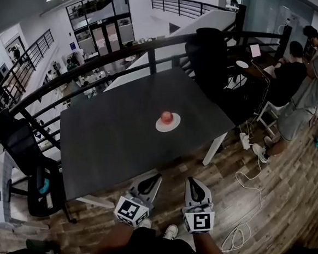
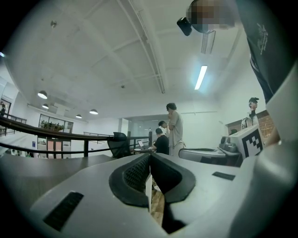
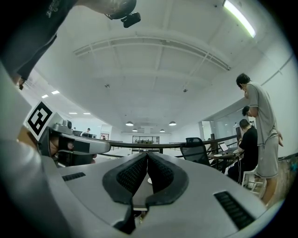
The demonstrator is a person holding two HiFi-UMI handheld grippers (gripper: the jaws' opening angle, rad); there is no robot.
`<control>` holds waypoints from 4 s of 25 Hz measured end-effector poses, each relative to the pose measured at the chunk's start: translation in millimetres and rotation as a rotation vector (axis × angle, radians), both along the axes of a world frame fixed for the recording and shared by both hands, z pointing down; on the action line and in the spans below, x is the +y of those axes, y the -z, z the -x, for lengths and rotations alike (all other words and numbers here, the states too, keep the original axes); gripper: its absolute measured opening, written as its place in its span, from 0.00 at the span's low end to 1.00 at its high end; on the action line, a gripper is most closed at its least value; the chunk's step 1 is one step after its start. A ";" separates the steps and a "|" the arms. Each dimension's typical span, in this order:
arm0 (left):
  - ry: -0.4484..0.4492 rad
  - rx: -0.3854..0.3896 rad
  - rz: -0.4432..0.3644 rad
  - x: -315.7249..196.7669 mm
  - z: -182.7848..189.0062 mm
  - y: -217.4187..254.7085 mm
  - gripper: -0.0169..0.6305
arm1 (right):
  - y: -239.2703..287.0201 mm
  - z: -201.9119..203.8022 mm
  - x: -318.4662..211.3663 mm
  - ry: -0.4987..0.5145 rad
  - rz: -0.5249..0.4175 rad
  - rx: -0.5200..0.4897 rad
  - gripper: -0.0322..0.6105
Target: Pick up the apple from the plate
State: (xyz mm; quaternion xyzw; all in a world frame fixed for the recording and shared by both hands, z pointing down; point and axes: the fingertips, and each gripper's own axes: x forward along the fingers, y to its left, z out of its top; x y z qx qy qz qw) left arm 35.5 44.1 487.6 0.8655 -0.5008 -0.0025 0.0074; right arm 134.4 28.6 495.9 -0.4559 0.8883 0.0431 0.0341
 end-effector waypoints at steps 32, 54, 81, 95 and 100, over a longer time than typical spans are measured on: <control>0.016 -0.004 0.030 -189.4 60.2 -18.3 0.07 | -8.2 71.0 -182.0 0.058 0.016 0.073 0.09; 0.002 0.051 0.048 -293.1 135.2 -26.4 0.07 | 8.2 175.2 -279.8 0.104 -0.018 0.100 0.09; 0.160 0.022 0.166 -366.0 143.4 -81.7 0.07 | -76.9 178.1 -369.7 0.287 0.146 0.198 0.20; 0.222 0.015 0.230 -376.6 164.3 -116.9 0.07 | -158.5 196.3 -399.5 0.333 0.347 0.293 0.60; 0.240 0.020 0.247 -381.9 167.9 -124.6 0.07 | -184.5 202.7 -409.5 0.357 0.400 0.331 0.65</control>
